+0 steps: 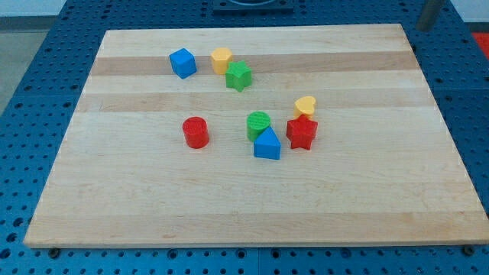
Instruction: Move the green star to the red circle
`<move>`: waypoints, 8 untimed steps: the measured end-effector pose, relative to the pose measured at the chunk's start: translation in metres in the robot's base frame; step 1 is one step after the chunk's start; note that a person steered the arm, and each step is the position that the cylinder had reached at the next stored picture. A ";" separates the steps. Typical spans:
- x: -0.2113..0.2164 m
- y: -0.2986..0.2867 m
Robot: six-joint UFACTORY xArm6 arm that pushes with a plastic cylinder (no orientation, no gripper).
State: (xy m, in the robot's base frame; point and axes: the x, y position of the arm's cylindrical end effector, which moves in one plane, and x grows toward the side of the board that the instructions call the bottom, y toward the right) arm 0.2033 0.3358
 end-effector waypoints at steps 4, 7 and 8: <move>0.012 -0.167; 0.052 -0.294; 0.084 -0.320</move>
State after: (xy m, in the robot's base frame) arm 0.2870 0.0160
